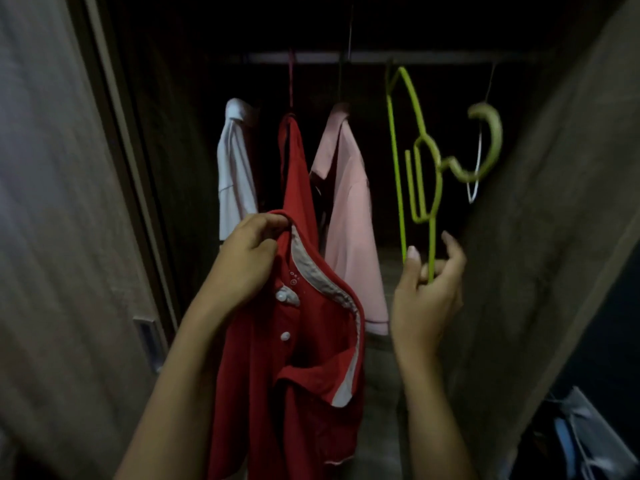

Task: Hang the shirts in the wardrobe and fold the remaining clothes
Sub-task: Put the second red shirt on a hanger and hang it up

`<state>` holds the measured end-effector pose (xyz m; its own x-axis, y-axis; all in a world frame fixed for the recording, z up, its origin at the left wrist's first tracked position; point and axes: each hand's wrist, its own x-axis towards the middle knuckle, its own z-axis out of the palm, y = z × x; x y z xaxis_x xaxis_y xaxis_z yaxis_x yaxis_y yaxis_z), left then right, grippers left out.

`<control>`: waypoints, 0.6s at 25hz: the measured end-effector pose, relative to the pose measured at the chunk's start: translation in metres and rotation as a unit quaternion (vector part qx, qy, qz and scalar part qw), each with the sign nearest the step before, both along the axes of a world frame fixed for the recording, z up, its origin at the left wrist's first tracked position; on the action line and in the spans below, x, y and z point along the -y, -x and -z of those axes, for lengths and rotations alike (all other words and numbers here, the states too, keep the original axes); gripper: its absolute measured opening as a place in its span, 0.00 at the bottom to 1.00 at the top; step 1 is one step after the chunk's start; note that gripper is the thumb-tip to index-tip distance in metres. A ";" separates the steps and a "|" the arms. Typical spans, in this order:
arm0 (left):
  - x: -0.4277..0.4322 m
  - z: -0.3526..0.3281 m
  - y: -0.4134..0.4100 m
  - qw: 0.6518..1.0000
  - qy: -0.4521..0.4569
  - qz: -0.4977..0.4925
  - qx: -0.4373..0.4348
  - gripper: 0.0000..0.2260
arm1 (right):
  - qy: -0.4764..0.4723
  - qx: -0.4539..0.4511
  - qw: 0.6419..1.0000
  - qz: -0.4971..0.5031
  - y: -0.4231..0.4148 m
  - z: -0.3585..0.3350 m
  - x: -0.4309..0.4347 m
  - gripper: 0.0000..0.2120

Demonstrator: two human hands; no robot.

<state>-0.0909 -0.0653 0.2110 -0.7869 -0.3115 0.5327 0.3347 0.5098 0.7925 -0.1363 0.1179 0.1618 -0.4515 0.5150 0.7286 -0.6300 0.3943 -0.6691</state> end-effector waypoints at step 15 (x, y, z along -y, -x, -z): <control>0.010 0.053 -0.041 0.995 -0.031 0.010 0.089 0.22 | 0.228 -0.002 0.962 -0.148 -0.051 -0.003 -0.010 0.11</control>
<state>-0.0497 -0.0752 0.1577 -0.8738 -0.3227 0.3638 0.1954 0.4520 0.8704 -0.0850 0.1274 0.1651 -0.6262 0.6302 0.4591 -0.6719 -0.1375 -0.7277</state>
